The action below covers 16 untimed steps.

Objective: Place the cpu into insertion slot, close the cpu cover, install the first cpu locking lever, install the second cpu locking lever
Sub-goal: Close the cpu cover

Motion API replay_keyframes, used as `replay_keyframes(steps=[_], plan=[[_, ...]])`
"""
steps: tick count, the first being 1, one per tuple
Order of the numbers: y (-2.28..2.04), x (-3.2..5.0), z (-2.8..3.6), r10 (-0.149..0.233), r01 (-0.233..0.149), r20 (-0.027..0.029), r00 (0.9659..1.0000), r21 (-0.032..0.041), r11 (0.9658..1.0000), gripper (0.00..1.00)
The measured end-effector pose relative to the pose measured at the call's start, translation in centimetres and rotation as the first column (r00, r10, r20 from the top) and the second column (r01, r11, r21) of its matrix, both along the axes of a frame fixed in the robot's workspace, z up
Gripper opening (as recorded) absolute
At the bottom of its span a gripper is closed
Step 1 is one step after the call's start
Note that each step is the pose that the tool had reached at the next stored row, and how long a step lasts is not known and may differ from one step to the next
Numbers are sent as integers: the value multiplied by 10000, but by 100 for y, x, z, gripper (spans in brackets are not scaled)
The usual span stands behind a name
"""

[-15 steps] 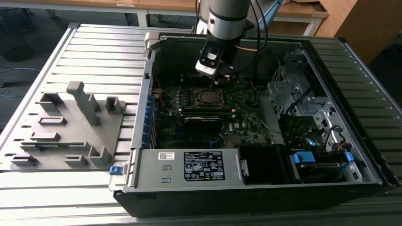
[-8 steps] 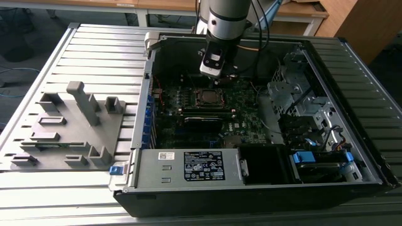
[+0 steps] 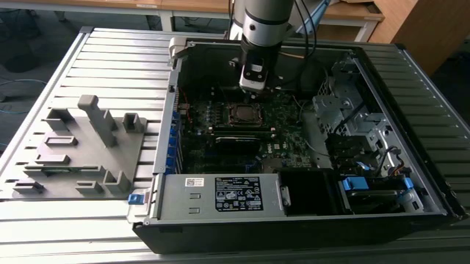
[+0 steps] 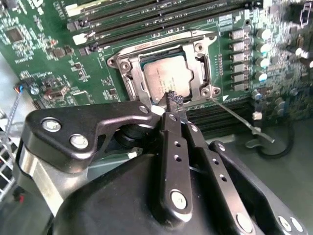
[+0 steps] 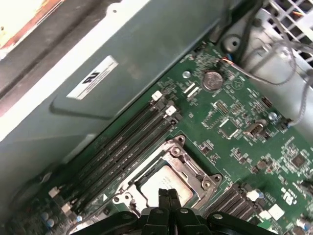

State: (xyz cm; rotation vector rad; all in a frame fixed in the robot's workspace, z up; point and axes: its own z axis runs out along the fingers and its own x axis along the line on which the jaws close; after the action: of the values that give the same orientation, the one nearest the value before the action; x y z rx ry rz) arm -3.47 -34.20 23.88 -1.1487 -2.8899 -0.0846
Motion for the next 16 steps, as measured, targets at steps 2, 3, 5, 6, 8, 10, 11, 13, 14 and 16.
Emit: replay_keyframes(steps=[2, 3, 5, 6, 8, 10, 11, 13, 14, 16], plan=[[0, 0, 0, 334, -334, 0, 9994, 0, 9994, 11], [0, 0, -1, 499, -499, 0, 9988, 0, 9988, 11], [0, 0, -1, 826, -826, 0, 9966, -1, 9966, 11], [0, 0, -2, 987, -987, 0, 9951, 0, 9951, 11], [0, 0, -2, 1310, -1310, 1, 9914, 0, 9914, 11], [0, 0, -3, 1646, -1646, 0, 9864, 0, 9864, 11], [0, 0, -3, 1806, -1806, 0, 9836, -1, 9836, 11], [0, 0, -3, 2011, -2011, 1, 9796, -1, 9796, 11], [0, 0, -3, 2026, -2026, 0, 9793, -1, 9793, 11], [0, 0, -3, 2029, -2029, 0, 9792, 0, 9792, 11]])
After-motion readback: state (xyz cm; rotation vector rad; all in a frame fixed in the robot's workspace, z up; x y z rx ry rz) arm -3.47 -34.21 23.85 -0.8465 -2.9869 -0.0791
